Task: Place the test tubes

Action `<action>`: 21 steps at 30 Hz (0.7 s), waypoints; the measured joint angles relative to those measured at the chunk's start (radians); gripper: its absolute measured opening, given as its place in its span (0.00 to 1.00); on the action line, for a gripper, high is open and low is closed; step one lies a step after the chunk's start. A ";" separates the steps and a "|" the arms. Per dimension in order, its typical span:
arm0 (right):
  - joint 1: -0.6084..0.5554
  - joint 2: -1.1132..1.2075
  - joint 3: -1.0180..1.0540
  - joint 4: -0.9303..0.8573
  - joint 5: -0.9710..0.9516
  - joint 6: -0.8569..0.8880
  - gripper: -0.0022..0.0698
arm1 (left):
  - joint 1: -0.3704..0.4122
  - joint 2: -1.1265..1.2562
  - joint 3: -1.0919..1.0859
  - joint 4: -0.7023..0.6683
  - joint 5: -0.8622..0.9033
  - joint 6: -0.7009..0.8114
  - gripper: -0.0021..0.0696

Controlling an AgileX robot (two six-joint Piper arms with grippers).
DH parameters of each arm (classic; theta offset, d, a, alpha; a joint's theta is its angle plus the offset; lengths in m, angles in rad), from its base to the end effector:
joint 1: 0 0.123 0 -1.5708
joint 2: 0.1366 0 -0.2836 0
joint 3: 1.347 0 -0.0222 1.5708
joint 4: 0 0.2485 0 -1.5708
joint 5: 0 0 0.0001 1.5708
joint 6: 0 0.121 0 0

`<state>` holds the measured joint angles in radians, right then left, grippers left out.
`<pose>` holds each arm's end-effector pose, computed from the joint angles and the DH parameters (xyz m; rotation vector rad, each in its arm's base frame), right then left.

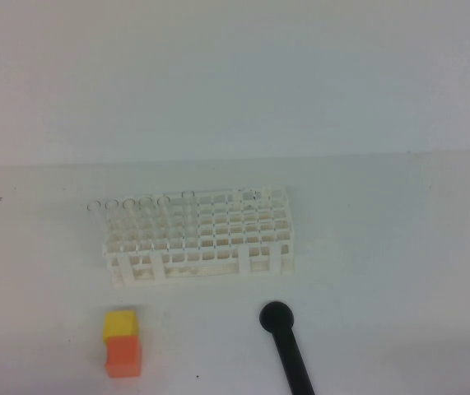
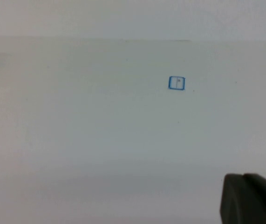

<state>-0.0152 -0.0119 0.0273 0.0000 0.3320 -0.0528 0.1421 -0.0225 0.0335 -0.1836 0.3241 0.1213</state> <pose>0.0818 -0.0012 0.1670 -0.0344 1.8309 -0.0479 0.0817 0.0046 0.1672 -0.1354 1.8081 0.0105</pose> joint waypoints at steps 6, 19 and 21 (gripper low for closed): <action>0.000 0.000 -0.001 0.000 0.010 0.000 0.03 | 0.000 0.000 0.000 0.000 0.000 0.000 0.03; 0.000 0.000 -0.004 0.000 0.018 0.000 0.03 | 0.000 0.000 0.000 0.000 0.000 0.000 0.03; 0.000 0.000 -0.004 0.000 0.018 0.000 0.03 | 0.000 0.000 0.000 0.000 0.000 0.000 0.03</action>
<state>-0.0152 -0.0119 0.0235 0.0000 0.3503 -0.0528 0.1421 -0.0225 0.0335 -0.1836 0.3241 0.1213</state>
